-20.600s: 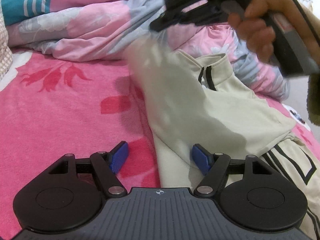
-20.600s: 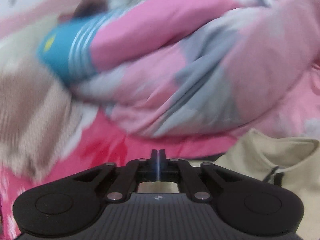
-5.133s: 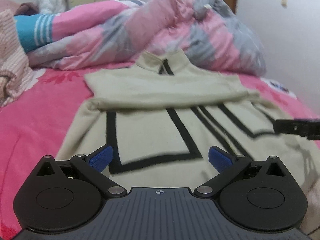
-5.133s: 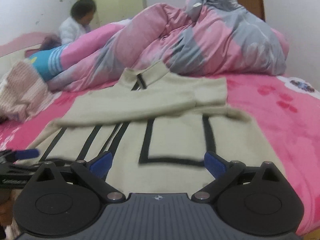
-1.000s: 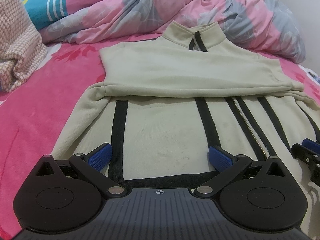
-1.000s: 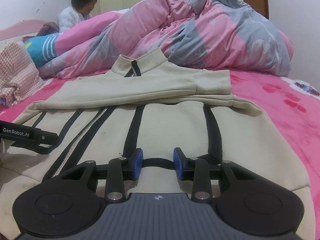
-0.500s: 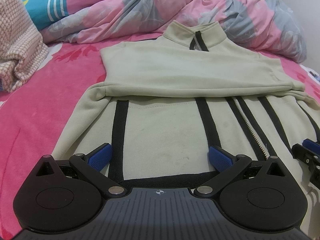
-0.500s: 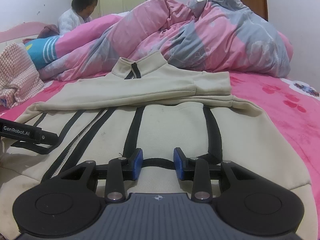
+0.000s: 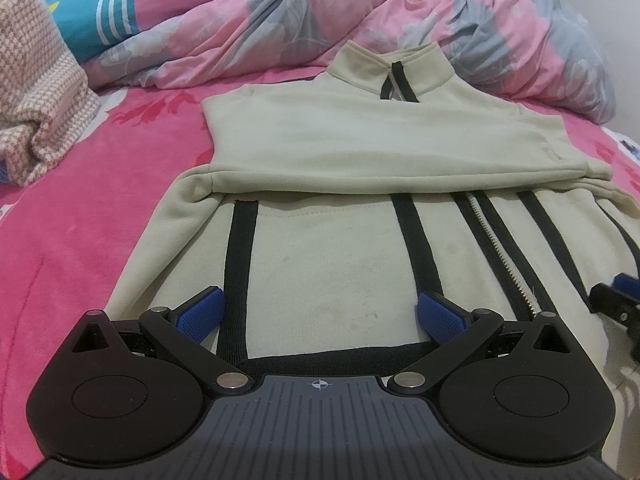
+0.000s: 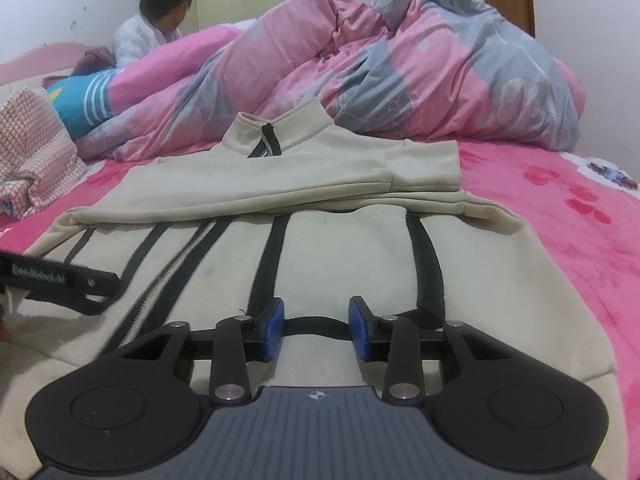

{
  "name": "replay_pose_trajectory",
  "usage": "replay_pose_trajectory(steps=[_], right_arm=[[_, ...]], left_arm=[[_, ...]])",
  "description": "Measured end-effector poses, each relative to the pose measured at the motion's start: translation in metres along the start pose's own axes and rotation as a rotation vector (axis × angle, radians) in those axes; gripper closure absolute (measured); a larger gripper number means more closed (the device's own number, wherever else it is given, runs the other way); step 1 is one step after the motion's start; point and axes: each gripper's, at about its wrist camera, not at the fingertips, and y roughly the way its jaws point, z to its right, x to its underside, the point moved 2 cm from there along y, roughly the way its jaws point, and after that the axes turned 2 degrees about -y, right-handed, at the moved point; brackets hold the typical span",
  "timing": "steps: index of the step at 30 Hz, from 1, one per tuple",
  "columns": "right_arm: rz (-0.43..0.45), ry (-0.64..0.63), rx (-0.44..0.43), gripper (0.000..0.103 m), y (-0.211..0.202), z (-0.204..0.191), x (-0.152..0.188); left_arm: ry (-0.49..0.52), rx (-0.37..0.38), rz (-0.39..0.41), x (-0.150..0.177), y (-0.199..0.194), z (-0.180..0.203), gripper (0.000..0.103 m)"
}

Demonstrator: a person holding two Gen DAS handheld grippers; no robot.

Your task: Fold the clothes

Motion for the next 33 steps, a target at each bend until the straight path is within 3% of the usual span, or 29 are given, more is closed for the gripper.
replay_pose_trajectory(steps=[6,12,19,23,33], right_arm=[[0.036,-0.041,-0.092,0.06,-0.016,-0.022,-0.011],[-0.028,-0.077,-0.103,0.06,-0.006,-0.03,0.009],[0.022,-0.056,-0.145,0.06,-0.021,-0.028,-0.003],[-0.033,-0.091,-0.137,0.058,-0.004,-0.031,0.013],[-0.025,-0.08,-0.141,0.058,-0.006,-0.03,0.014]], left_arm=[[0.001,-0.005,-0.001,0.0,-0.001,0.0,0.0],[0.004,-0.006,0.003,0.001,-0.001,0.001,0.0],[0.005,-0.008,0.005,0.0,-0.001,0.001,0.0],[0.007,-0.009,0.007,0.0,-0.001,0.001,0.0],[0.006,-0.008,0.007,0.0,-0.001,0.001,0.0]])
